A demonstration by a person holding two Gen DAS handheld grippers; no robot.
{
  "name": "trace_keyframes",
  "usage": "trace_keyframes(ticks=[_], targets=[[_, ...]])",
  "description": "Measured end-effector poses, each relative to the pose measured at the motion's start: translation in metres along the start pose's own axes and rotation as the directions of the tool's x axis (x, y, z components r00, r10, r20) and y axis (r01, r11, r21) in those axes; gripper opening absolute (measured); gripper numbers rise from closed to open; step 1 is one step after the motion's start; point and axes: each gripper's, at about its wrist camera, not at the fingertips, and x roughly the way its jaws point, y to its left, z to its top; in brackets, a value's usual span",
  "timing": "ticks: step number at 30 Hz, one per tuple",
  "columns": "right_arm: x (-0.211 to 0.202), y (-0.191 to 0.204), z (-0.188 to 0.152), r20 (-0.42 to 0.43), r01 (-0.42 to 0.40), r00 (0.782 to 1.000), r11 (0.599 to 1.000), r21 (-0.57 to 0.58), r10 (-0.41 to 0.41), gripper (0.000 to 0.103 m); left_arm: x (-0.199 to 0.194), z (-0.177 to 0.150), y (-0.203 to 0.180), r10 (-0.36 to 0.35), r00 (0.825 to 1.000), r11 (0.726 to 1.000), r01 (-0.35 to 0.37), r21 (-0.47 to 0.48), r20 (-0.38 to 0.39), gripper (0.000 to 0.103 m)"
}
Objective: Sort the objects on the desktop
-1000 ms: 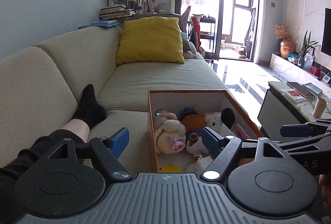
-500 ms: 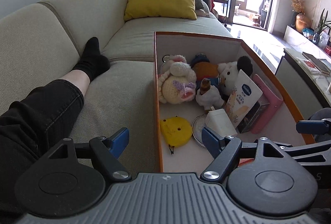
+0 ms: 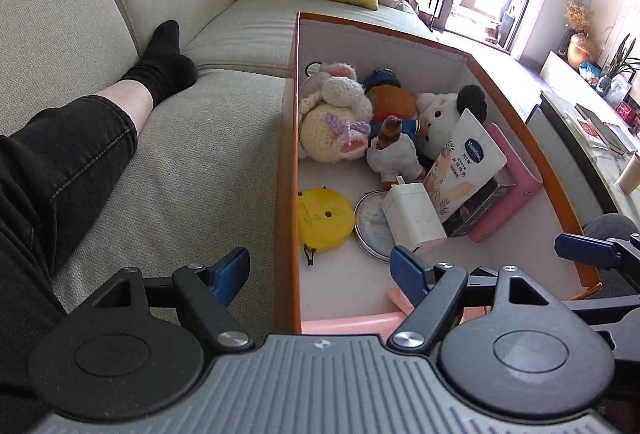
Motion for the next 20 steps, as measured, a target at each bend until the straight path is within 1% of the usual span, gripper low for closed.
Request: trace_keyframes(ticks=[20], targets=[[0.0001,0.0011,-0.0009,0.009,-0.003,1.0,1.0,-0.008,0.003,0.092,0.0022,-0.0006,-0.0008,0.005,1.0,1.0,-0.005,-0.008,-0.007,0.091]])
